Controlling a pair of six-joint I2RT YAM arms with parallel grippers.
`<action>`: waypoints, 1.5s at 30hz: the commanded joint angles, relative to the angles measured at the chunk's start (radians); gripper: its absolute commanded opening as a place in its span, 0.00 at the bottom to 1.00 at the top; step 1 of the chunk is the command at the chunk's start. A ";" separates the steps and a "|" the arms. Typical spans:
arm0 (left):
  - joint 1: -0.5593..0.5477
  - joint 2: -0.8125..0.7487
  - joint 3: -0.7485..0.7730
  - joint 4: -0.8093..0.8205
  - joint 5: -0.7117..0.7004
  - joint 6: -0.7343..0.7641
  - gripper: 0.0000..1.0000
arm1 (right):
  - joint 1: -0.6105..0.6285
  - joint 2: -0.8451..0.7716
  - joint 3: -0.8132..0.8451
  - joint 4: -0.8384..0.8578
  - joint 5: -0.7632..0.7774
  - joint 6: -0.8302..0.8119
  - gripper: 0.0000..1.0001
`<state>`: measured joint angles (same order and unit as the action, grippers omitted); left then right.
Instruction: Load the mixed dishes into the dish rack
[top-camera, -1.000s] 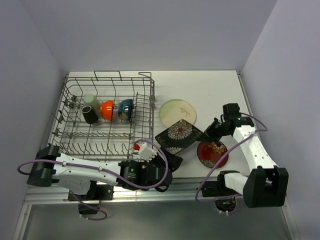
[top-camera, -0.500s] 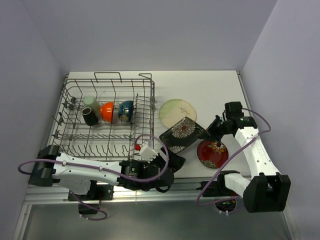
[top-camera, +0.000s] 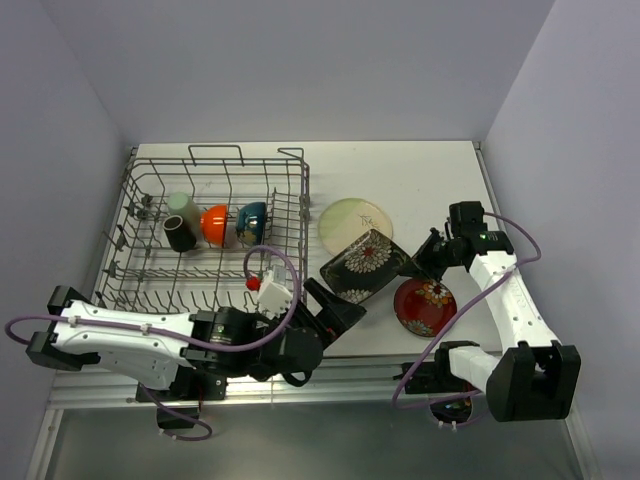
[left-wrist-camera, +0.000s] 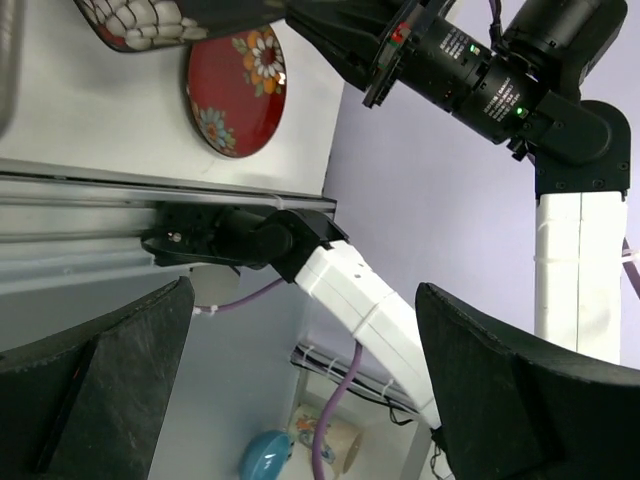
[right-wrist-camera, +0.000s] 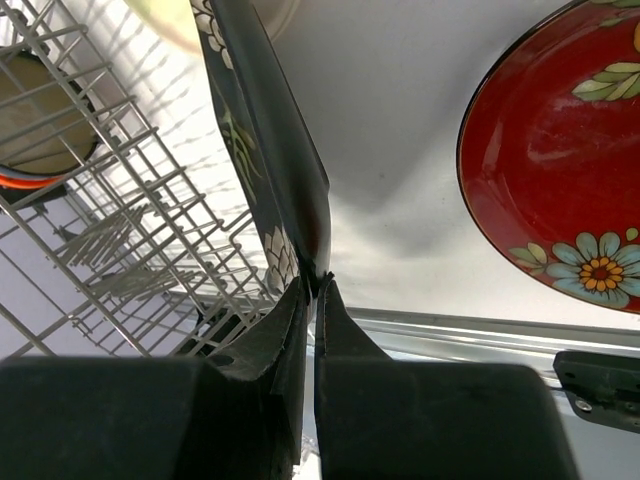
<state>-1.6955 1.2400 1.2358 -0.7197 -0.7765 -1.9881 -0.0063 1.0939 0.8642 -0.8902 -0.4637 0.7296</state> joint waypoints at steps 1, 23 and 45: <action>-0.010 -0.022 0.023 -0.068 -0.026 -0.359 0.99 | 0.029 -0.005 0.047 0.056 -0.056 -0.006 0.00; 0.496 0.099 0.356 0.175 0.480 0.935 0.89 | 0.031 -0.022 0.101 0.106 -0.099 0.019 0.00; 0.743 0.256 0.476 0.138 0.985 1.108 0.86 | 0.034 0.136 -0.028 0.062 0.062 -0.133 0.00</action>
<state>-0.9745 1.5734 1.7458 -0.6392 0.1577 -0.9024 0.0257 1.2213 0.8402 -0.8242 -0.4076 0.6659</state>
